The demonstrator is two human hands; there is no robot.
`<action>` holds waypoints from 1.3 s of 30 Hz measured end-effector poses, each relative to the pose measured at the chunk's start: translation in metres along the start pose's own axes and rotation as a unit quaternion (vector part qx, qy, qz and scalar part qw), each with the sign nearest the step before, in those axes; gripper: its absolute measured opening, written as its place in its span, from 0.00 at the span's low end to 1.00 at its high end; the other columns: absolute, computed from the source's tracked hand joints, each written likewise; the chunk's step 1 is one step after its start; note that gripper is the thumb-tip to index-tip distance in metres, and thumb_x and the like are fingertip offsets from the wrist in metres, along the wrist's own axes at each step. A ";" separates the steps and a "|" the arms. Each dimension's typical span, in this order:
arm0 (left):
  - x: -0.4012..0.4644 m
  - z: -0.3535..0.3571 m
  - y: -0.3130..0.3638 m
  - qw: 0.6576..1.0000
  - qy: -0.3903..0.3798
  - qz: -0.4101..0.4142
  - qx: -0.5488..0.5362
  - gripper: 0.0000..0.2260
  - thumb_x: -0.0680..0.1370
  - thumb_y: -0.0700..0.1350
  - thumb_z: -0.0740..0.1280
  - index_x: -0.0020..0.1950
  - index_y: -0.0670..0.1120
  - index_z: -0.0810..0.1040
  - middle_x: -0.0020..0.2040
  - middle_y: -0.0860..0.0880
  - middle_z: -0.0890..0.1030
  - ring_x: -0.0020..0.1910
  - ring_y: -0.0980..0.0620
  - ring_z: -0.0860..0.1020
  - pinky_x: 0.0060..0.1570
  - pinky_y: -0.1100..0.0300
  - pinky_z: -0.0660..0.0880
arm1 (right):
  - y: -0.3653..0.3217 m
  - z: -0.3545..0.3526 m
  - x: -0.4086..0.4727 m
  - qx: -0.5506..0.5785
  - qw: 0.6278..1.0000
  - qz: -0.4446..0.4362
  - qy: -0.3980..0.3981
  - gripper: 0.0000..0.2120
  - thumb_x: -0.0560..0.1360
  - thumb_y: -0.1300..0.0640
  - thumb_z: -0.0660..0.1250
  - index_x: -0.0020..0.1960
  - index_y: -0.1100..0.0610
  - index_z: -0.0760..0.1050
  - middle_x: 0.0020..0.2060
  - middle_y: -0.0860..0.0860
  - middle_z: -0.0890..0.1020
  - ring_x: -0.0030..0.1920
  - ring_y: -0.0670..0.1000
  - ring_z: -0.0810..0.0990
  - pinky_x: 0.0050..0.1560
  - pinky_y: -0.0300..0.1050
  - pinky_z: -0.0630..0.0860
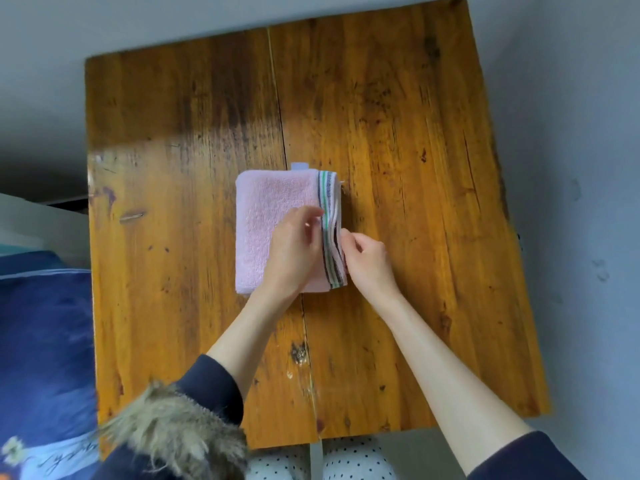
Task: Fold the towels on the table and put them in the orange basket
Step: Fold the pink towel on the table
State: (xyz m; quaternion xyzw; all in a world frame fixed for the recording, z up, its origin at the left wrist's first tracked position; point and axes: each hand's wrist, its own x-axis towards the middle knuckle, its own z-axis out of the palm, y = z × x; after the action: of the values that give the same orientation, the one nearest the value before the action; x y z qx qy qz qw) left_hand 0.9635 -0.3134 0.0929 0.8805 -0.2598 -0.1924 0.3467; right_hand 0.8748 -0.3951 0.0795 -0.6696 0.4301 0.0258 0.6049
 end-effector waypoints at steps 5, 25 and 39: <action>-0.022 -0.018 -0.047 0.959 0.063 0.113 0.252 0.13 0.77 0.44 0.62 0.62 0.45 0.74 0.64 0.44 0.74 0.66 0.42 0.67 0.61 0.50 0.63 | -0.027 0.010 0.033 -0.006 0.999 -0.019 0.026 0.18 0.78 0.46 0.61 0.35 0.57 0.72 0.27 0.49 0.71 0.27 0.47 0.67 0.29 0.42 0.63; -0.019 -0.020 -0.073 0.968 -0.025 0.110 0.226 0.24 0.78 0.46 0.48 0.76 0.50 0.57 0.77 0.46 0.54 0.76 0.46 0.45 0.71 0.45 0.40 | -0.005 0.054 0.017 -0.418 0.849 -0.285 0.150 0.23 0.78 0.58 0.52 0.72 0.61 0.63 0.73 0.58 0.62 0.75 0.58 0.56 0.73 0.61 0.51; 0.023 -0.006 -0.082 0.930 -0.012 0.152 0.334 0.25 0.79 0.52 0.50 0.76 0.53 0.54 0.77 0.45 0.52 0.76 0.44 0.48 0.72 0.40 0.46 | 0.024 0.046 0.051 -0.410 0.863 -0.273 0.114 0.26 0.79 0.48 0.47 0.76 0.55 0.53 0.76 0.53 0.54 0.76 0.50 0.47 0.75 0.51 0.45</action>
State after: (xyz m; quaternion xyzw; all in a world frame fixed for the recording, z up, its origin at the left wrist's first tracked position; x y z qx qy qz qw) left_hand 1.0120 -0.2724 0.0352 0.8931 -0.4436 -0.0502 0.0548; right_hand 0.9151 -0.3823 0.0200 -0.9460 0.2472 -0.0431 0.2054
